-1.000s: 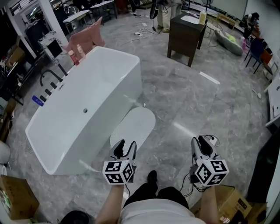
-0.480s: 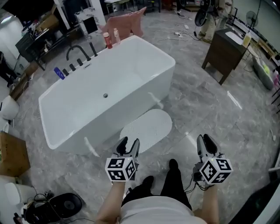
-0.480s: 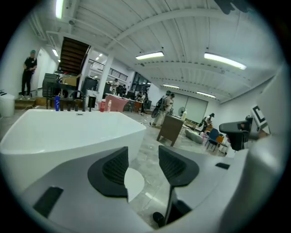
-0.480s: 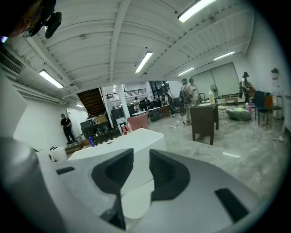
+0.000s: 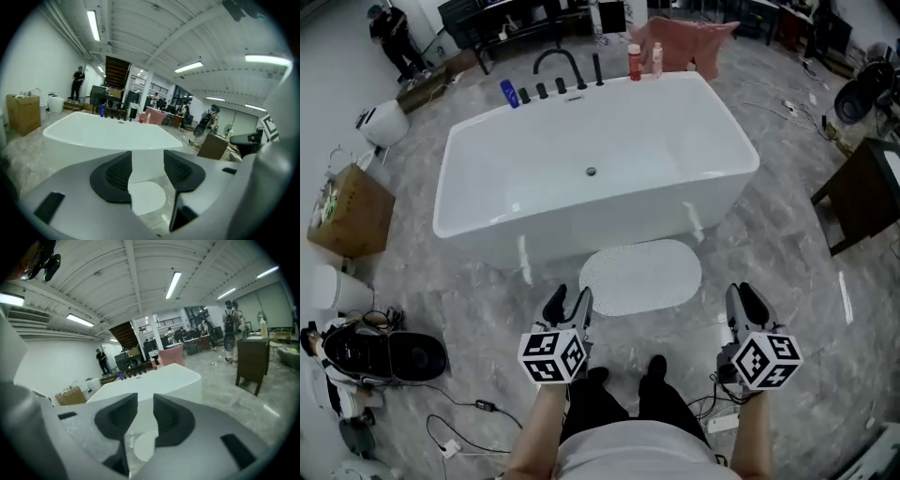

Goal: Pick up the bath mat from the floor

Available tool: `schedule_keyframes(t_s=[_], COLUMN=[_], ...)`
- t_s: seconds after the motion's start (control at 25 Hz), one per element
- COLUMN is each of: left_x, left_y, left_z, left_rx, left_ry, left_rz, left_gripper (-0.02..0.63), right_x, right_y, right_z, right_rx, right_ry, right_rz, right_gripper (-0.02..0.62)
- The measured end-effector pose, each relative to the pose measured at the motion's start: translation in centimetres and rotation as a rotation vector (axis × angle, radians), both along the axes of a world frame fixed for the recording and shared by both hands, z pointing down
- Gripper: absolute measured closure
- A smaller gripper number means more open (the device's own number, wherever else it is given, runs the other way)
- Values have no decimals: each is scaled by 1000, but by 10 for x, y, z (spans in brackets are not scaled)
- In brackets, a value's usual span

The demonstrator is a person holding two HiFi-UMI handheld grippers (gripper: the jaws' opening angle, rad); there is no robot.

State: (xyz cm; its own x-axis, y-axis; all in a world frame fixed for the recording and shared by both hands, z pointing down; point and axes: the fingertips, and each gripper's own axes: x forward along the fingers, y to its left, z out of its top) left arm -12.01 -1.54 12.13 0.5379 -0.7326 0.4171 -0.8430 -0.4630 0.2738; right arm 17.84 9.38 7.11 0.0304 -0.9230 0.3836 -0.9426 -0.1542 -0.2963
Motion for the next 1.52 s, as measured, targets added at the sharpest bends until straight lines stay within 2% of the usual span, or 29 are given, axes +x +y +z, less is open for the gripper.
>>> schedule_keyframes(t_s=[0.2,0.44,0.72,1.04,1.24,1.52], left_x=[-20,-27,-33,-54,-60,-71], left_y=[24,45,41,5,-9,-22], left_z=[12,38,99,209,286,402], left_rx=[-32,-91,-178,-217,-250,-231], left_ry=[-33,-50,-80,-134,-124,-119], left_rz=[-169,-276,-300,-314,-312,-342], left_gripper=[405,403,400,387,384,373], right_x=[-7,-14,-29,-50,-51,-57], right_y=[-25,-38,-59,-91,-109,-120], right_z=[25,63,129,234,292,403], right_rx=[-35,-97,-171,-246,-253,-228], right_ry=[-43,-73,-83,-71,-40,-42], right_rz=[-174,-282,-327,-372,-364,-372], right_gripper=[491,491,491,491,491,491])
